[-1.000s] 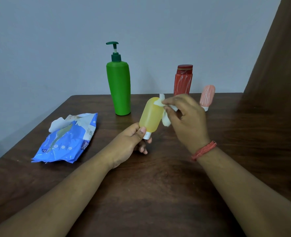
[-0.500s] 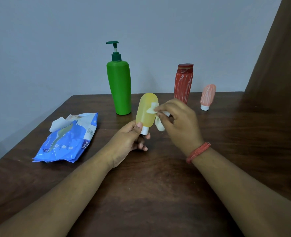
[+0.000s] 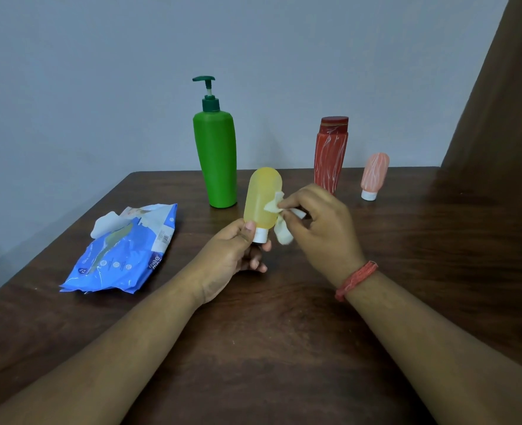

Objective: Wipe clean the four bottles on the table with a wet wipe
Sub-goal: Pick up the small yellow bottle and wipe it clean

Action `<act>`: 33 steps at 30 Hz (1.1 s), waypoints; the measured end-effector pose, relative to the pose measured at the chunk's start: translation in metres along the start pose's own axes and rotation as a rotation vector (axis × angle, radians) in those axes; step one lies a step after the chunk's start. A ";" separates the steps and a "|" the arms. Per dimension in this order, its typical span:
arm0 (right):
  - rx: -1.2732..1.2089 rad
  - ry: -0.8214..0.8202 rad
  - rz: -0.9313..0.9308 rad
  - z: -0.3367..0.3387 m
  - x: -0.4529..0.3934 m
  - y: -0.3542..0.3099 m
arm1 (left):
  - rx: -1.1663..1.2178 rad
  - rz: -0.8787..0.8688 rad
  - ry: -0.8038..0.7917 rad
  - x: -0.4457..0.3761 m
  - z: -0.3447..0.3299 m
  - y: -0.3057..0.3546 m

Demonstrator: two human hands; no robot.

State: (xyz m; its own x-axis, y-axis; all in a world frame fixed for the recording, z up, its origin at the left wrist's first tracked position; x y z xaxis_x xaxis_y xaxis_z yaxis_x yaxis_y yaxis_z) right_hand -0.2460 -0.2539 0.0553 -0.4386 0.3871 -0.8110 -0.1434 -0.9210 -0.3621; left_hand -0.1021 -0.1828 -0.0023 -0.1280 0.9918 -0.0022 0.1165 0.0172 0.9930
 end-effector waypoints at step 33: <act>-0.197 -0.064 -0.032 -0.008 0.001 0.005 | -0.141 -0.028 0.088 0.001 0.006 0.001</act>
State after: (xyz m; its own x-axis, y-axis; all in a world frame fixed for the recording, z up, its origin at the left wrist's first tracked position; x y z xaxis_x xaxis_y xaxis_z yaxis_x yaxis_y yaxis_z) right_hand -0.2395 -0.2578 0.0491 -0.4933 0.4066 -0.7690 0.0151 -0.8799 -0.4750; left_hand -0.0962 -0.1811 -0.0018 -0.2153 0.9762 -0.0255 -0.0267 0.0202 0.9994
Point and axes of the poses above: each hand's wrist, its own x-axis away from the middle knuckle, its own z-axis out of the back of the hand, y = z × x, the point moved 5 cm from there along -x, towards the middle knuckle, and after that the axes turned 6 degrees about z, right-handed, at the moved point
